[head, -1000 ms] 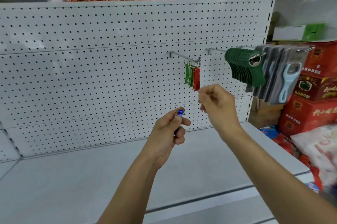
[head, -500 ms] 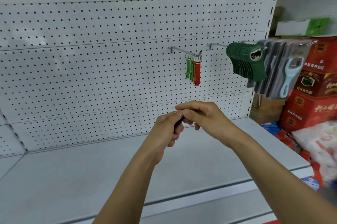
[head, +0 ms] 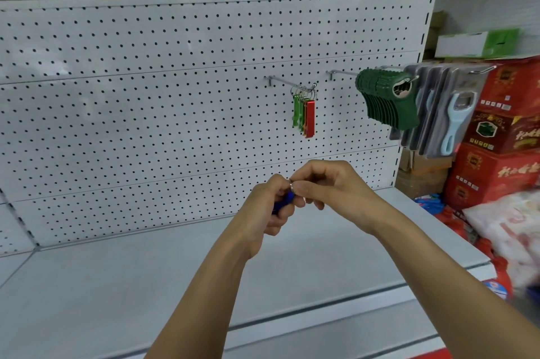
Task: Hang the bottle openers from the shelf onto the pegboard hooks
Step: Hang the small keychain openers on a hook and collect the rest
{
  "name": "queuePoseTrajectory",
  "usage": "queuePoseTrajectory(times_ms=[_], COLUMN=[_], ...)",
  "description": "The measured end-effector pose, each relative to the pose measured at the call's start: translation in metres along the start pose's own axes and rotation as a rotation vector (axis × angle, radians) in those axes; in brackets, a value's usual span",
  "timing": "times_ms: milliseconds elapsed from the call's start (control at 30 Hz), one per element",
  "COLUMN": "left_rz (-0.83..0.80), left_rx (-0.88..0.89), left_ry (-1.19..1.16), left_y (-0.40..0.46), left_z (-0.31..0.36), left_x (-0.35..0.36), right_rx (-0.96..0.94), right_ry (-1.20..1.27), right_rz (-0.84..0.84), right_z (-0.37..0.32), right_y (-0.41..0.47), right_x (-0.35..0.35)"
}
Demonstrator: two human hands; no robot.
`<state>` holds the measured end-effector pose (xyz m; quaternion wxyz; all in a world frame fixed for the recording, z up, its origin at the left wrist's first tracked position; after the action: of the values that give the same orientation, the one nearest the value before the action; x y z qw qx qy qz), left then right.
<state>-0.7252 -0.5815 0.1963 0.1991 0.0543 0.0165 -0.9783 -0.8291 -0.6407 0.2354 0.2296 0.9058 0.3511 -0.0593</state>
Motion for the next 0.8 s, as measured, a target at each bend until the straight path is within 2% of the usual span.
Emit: queuePoseTrajectory(times_ms=[233, 367, 600, 800], left_rz=[-0.154, -0.229, -0.015, -0.009], left_rx=[0.016, 0.06, 0.288, 0.336], left_ry=[-0.106, -0.195, -0.076, -0.036], left_y=[-0.002, -0.002, 0.001, 0.001], left_z=[0.004, 0.009, 0.025, 0.033], left_x=[0.02, 0.027, 0.016, 0.023], right_rx=[0.093, 0.243, 0.289, 0.143], right_ry=[0.16, 0.434, 0.548, 0.552], right_rz=[0.036, 0.048, 0.148, 0.162], right_z=[0.004, 0.008, 0.0, -0.022], right_y=[0.001, 0.006, 0.014, 0.028], right_x=[-0.008, -0.015, -0.031, -0.039])
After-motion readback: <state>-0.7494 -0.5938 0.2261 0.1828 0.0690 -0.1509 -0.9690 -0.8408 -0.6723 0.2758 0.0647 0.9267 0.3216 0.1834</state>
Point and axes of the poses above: each hand's wrist, its own y-axis towards the middle knuckle, its own x-axis out of the palm, z = x × y, the point moved 7 cm from there along y, towards the middle knuckle, and after that the axes turned 6 degrees about z, right-handed, at the moved point
